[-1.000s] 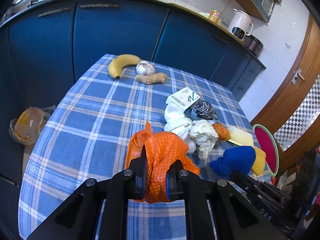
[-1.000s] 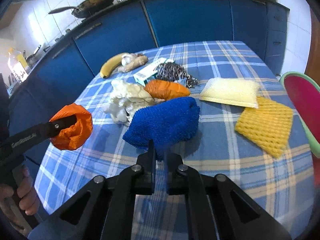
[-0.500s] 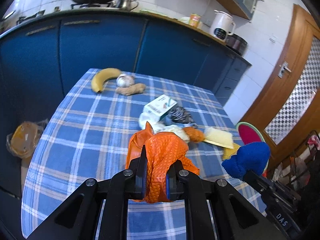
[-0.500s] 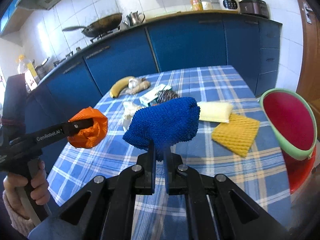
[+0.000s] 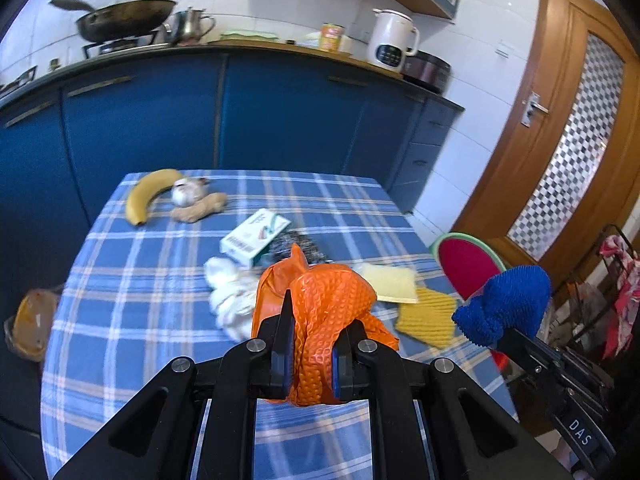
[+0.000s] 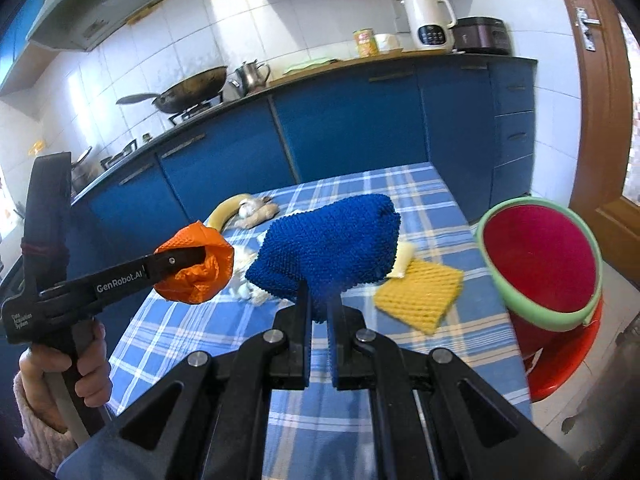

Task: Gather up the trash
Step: 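Lift and carry the orange bag and blue mitten in both tools over the red bucket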

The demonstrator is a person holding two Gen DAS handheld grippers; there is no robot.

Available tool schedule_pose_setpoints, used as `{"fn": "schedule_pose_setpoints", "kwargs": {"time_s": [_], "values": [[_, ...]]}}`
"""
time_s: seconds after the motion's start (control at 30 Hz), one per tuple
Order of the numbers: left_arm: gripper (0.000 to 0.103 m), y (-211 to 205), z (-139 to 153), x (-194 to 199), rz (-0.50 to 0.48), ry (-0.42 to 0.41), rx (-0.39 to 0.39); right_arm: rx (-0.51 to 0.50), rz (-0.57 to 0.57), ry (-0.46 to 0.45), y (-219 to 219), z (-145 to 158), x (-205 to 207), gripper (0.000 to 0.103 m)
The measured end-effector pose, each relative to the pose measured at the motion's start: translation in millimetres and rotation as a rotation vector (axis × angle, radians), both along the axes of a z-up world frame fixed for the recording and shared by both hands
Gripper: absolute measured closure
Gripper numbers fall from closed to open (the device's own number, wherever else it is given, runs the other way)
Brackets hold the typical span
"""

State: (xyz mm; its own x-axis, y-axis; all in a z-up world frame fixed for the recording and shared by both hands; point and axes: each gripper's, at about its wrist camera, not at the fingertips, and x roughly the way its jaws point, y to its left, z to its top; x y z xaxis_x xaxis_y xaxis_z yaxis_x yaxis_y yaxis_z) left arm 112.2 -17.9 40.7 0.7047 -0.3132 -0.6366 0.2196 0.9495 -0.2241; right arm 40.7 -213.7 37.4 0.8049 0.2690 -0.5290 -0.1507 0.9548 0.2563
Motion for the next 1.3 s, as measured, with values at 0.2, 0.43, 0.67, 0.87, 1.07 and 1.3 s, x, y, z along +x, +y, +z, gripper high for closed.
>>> {"fn": "schedule_pose_setpoints", "kwargs": {"time_s": [0.2,0.43,0.67,0.87,1.07,1.3], "values": [[0.09,-33.0,10.1,10.5,-0.068,-0.017,0.013,-0.003,-0.063,-0.009,-26.5,6.8,0.1,0.094],[0.09,-78.6,16.5,27.6,-0.141,-0.013,0.024,-0.014,-0.16,-0.012,-64.4,10.8,0.7,0.094],[0.09,-131.9,11.6,46.5,-0.216,0.005,0.043,-0.017,-0.266,0.015,-113.4,5.4,3.2,0.094],[0.09,-183.5,-0.5,66.2,-0.286,0.036,0.064,0.003,-0.325,0.05,-153.3,-7.8,12.0,0.094],[0.09,-234.3,-21.3,85.7,-0.341,0.071,0.076,0.034,-0.368,0.1,-184.7,-27.7,26.4,0.094],[0.09,-278.1,-57.7,110.0,-0.391,0.15,0.097,0.059,-0.423,0.142,-216.9,-48.1,37.5,0.094]]}}
